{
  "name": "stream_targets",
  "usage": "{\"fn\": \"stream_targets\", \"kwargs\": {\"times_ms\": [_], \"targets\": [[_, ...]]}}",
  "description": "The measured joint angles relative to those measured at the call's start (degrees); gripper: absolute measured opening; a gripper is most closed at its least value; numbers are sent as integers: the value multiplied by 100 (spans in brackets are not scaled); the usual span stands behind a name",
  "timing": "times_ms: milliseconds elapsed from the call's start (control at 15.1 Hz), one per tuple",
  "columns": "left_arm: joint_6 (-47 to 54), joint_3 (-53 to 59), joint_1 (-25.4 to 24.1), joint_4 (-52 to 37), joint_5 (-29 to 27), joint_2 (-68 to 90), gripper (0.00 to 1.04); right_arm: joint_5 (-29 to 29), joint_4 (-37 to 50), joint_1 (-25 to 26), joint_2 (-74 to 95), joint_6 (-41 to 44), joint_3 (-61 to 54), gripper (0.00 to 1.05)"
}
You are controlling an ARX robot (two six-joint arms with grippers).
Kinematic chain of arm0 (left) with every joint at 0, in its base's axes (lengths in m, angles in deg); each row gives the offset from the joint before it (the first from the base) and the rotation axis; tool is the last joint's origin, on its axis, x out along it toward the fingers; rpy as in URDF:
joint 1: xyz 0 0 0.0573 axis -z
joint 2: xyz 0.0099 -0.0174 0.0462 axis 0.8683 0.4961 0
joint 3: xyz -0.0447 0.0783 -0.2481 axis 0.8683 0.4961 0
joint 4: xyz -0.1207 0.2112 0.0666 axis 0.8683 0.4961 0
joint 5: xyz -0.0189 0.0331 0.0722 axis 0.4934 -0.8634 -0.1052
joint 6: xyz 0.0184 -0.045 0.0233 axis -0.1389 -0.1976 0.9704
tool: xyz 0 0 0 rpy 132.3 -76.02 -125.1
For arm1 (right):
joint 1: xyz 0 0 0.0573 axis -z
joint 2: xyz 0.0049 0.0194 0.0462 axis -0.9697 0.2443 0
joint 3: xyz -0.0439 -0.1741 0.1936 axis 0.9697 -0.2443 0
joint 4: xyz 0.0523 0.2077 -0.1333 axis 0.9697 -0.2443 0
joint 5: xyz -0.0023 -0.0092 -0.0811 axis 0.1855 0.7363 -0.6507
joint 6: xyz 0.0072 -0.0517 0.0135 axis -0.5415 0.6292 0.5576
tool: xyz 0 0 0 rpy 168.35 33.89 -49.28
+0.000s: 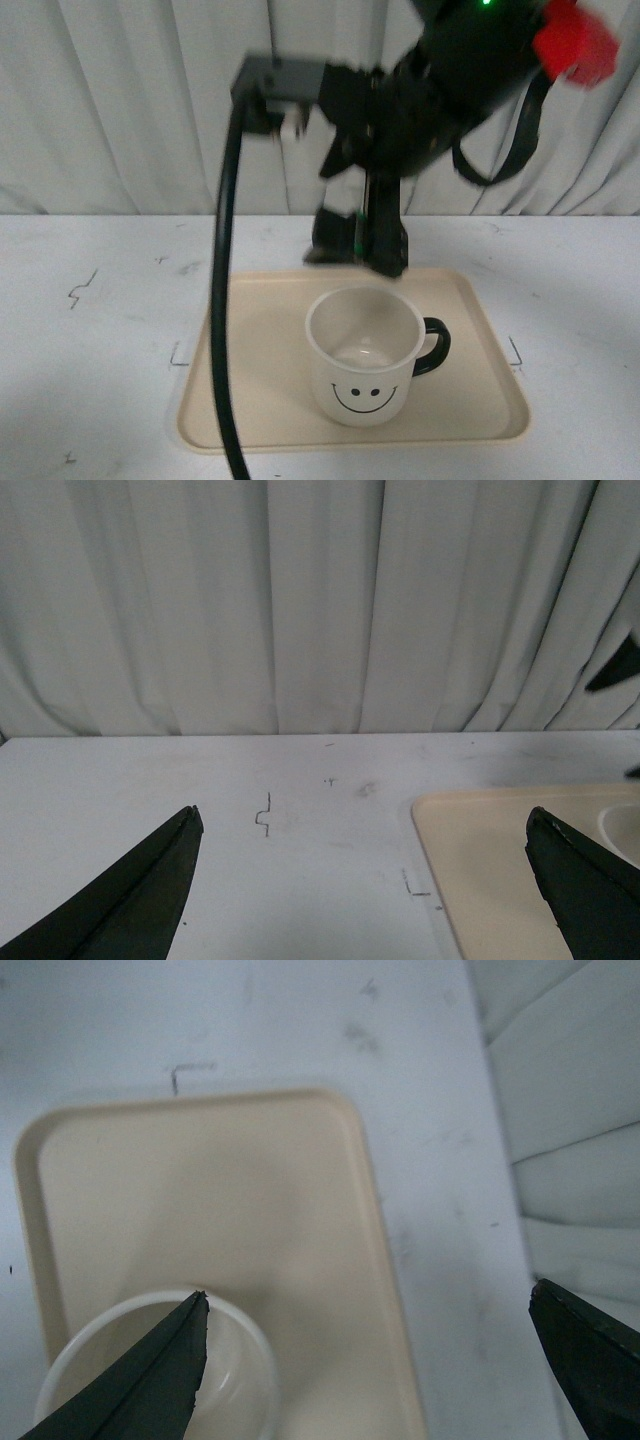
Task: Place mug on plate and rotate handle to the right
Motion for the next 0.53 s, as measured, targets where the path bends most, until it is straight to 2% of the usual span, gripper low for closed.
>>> {"fn": "stream_targets", "kwargs": {"times_ms": [66,133,199,265,332,398,531], "targets": [[-2,0,0,-4,-2,0,98,57,20,-2,-321,-101,22,97],[0,0,0,-4,-2,0,98,-787,1801,-105,-640,-715,-573,92],[0,0,2,-4,4,0,98,-2155,3659,-109,-999,-1786,-1585,81],[0,0,2,-2,-15,0,98,-3176,5108,-35,-1325,-2909,-2763,70],[-2,0,-4,-7,-17,0,98,-3847,6496,275,-1600,-3985,-3915,57],[-2,0,-4,-2,-13,0,98,-3910,7410,581,-1930,-4782,-4680,46],[0,0,-4,-4,0,0,98,-3650,8515,946,-2999,-5530,-5869,21]]}}
